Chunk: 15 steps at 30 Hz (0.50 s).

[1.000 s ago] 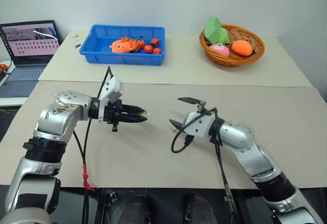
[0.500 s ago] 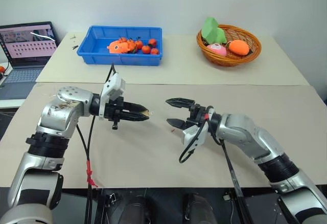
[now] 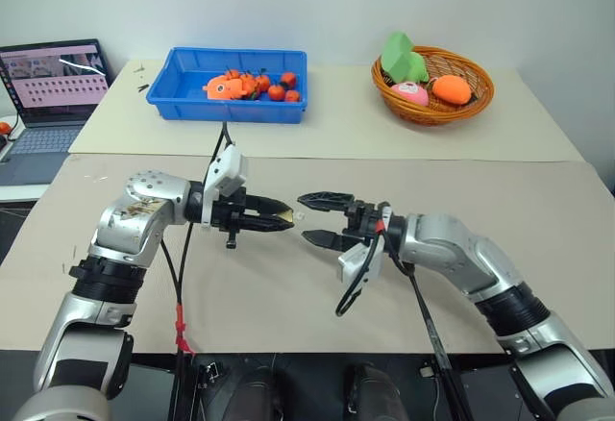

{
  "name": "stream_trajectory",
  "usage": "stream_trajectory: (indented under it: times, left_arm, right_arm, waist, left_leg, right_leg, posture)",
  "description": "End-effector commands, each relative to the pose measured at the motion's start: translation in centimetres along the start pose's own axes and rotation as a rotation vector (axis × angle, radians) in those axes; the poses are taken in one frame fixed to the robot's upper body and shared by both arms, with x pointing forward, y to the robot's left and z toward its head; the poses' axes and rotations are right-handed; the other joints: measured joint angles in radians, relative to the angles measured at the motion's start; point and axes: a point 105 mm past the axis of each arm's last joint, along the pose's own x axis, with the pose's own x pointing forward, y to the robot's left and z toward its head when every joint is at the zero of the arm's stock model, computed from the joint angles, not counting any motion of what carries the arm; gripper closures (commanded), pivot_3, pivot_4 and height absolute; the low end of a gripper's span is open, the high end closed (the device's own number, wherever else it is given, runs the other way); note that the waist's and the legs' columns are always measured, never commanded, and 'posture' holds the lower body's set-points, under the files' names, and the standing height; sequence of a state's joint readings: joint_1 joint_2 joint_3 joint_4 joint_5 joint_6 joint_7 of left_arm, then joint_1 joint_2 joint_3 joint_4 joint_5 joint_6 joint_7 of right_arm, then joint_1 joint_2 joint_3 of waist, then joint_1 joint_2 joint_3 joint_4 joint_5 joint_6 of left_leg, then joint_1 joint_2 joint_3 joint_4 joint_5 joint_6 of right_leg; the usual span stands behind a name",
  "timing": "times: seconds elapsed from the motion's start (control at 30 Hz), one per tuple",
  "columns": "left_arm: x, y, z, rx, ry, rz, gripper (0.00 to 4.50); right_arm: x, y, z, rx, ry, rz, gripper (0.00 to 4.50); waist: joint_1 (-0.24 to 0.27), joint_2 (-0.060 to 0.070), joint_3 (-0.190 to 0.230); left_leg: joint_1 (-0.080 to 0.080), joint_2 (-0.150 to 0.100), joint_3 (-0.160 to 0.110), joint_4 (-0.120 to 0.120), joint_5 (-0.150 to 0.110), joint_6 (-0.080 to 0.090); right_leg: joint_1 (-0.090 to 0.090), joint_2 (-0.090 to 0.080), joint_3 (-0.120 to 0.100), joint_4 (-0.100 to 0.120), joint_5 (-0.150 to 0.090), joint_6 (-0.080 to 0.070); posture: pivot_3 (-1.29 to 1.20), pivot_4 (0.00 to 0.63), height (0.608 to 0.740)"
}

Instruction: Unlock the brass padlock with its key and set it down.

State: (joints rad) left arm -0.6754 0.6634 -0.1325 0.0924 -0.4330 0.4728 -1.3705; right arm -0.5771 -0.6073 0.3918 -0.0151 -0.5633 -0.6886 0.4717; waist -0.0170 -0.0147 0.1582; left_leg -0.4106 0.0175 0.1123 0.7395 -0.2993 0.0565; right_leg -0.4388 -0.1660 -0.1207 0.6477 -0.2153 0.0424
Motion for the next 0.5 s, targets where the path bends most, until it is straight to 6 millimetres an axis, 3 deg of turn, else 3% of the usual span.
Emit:
stream_trajectory:
  times: [0.03, 0.07, 0.17, 0.3, 0.4, 0.5]
  left_arm:
    - [-0.37, 0.10, 1.49, 0.060, -0.017, 0.006, 3.66]
    - [-0.37, 0.03, 1.45, 0.060, -0.015, 0.002, 3.66]
    - [-0.41, -0.09, 1.34, 0.056, -0.006, -0.007, 3.66]
    - [-0.58, -0.51, 0.86, 0.045, 0.025, -0.038, 3.66]
    - [-0.73, -0.47, 0.72, 0.038, 0.033, -0.039, 3.66]
    - [-0.73, -0.50, 0.71, 0.040, 0.035, -0.042, 3.66]
  right_arm:
    - [-0.11, -1.20, 0.93, -0.014, -0.043, -0.046, 0.31]
    - [-0.14, -1.10, 0.92, -0.016, -0.043, -0.039, 0.31]
    - [-0.21, -0.95, 0.84, -0.019, -0.041, -0.032, 0.99]
    - [-0.23, -0.98, 0.89, -0.027, -0.045, -0.033, 0.99]
    - [-0.22, -1.04, 0.99, -0.028, -0.050, -0.031, 1.62]
    - [-0.21, -1.31, 1.07, -0.037, -0.052, -0.042, 2.74]
  waist:
    - [0.000, 0.000, 0.000]
    - [0.000, 0.000, 0.000]
    - [0.000, 0.000, 0.000]
    - [0.000, 0.000, 0.000]
    - [0.000, 0.000, 0.000]
    - [0.001, 0.000, 0.000]
  left_leg:
    - [0.000, 0.000, 0.000, 0.000, 0.000, 0.000]
    - [0.000, 0.000, 0.000, 0.000, 0.000, 0.000]
    - [0.000, 0.000, 0.000, 0.000, 0.000, 0.000]
    - [0.000, 0.000, 0.000, 0.000, 0.000, 0.000]
    - [0.000, 0.000, 0.000, 0.000, 0.000, 0.000]
    - [0.000, 0.000, 0.000, 0.000, 0.000, 0.000]
  right_leg:
    - [0.000, 0.000, 0.000, 0.000, 0.000, 0.000]
    - [0.000, 0.000, 0.000, 0.000, 0.000, 0.000]
    - [0.000, 0.000, 0.000, 0.000, 0.000, 0.000]
    - [0.000, 0.000, 0.000, 0.000, 0.000, 0.000]
    - [0.000, 0.000, 0.000, 0.000, 0.000, 0.000]
    - [0.000, 0.000, 0.000, 0.000, 0.000, 0.000]
  posture:
    - [0.00, 0.150, 0.692]
    - [0.00, 0.150, 0.692]
    - [0.00, 0.150, 0.692]
    - [0.00, 0.150, 0.692]
    - [0.00, 0.150, 0.692]
    - [0.00, 0.150, 0.692]
